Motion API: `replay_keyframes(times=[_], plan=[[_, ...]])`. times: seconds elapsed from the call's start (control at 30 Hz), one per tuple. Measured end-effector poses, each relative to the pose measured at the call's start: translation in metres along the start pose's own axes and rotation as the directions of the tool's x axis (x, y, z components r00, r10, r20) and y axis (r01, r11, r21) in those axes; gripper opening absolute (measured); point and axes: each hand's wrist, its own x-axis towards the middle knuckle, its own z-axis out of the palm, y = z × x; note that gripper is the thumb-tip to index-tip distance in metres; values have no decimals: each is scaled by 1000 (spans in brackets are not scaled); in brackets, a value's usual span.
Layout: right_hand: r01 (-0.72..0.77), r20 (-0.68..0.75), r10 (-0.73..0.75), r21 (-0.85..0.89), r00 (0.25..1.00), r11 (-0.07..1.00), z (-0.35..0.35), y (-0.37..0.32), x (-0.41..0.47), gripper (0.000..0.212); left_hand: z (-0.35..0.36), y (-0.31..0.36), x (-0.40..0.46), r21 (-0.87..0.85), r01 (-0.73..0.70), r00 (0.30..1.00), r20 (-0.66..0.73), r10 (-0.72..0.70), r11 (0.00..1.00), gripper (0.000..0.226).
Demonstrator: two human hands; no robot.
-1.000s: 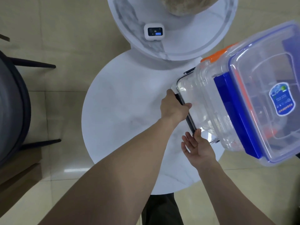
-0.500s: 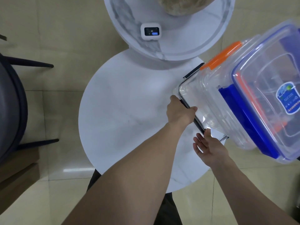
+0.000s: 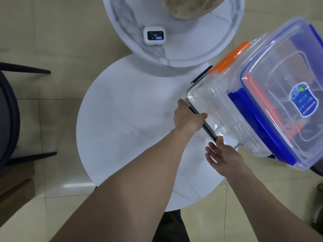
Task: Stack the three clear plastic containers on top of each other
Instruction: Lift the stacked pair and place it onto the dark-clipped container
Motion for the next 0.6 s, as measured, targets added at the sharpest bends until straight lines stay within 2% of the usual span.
replay_keyframes(times=[0.6], plan=[[25, 22, -24, -36, 999, 999, 9, -24, 5, 16, 8, 21, 25, -29, -24, 1000, -7, 23, 999, 55]])
